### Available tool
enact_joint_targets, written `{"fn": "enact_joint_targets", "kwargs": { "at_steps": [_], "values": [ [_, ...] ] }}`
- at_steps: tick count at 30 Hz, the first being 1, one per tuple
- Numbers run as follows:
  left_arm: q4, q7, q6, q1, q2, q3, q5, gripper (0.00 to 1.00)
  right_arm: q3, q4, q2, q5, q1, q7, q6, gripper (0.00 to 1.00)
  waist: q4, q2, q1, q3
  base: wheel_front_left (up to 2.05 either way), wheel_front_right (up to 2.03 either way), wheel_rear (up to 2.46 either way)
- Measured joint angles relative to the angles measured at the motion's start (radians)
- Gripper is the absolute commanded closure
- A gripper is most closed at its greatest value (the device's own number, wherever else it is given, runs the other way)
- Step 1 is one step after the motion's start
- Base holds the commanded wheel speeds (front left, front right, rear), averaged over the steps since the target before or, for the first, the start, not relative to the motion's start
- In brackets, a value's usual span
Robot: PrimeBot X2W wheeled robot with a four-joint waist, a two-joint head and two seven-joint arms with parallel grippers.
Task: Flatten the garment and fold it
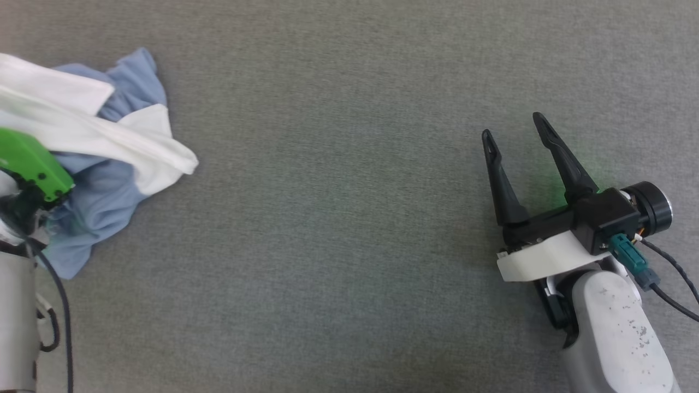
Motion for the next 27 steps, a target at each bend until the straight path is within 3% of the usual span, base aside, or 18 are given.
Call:
{"fn": "enact_joint_targets", "kwargs": {
  "at_steps": [1,2,4,7,9,10,14,20,27],
  "values": [
    [-0.003,0.011,0.002,0.0,0.008,0.004,-0.006,0.77,-0.001,0.003,0.0,0.0,-0.002,-0.002,0.0,0.0,-0.008,0.0,0.0,0.008,0.0,0.0,0.0],
    [-0.033,0.023,0.002,0.013,0.029,-0.003,-0.011,1.0,-0.004,0.01,0.001,0.001,-0.012,-0.008,0.0,0.0,-0.027,0.0,0.0,0.018,0.0,0.0,0.0],
    [-0.05,-0.025,0.007,0.029,0.031,-0.012,0.021,1.0,-0.006,0.017,0.002,0.003,-0.014,-0.008,0.0,0.0,-0.032,0.0,0.0,0.011,0.0,0.0,0.0],
    [-0.067,-0.198,0.035,0.071,0.021,-0.006,0.065,1.0,-0.011,0.035,0.001,0.009,-0.013,-0.013,0.0,0.0,-0.037,-0.0001,0.0,-0.01,0.0,0.0,0.0],
    [-0.069,-0.347,0.057,0.093,0.013,0.004,0.113,1.0,-0.015,0.044,0.0,0.016,-0.006,-0.016,0.0,0.0,-0.039,-0.0001,0.0,-0.034,0.0,0.0,0.0],
    [-0.08,-0.544,0.066,0.098,0.028,0.012,0.175,1.0,-0.02,0.058,0.0,0.029,0.018,-0.017,0.0,0.0,-0.04,-0.0001,0.0001,-0.077,0.0,0.0,0.0],
    [-0.116,-0.718,0.064,0.095,0.051,0.001,0.235,1.0,-0.027,0.074,0.0,0.052,0.06,-0.02,0.0,0.0,-0.034,-0.0001,0.0,-0.155,0.0,0.0,0.0],
    [-0.209,-0.82,0.044,0.072,0.065,-0.048,0.29,1.0,-0.038,0.09,0.0,0.081,0.122,-0.023,0.0,0.0,-0.028,-0.0001,0.0,-0.284,0.0,0.0,0.0],
    [-0.314,-0.811,0.014,0.025,0.035,-0.141,0.314,1.0,-0.038,0.093,0.001,0.101,0.17,-0.024,0.0,0.0,-0.05,-0.0001,0.0,-0.418,0.0,0.0,0.0]
  ]
}}
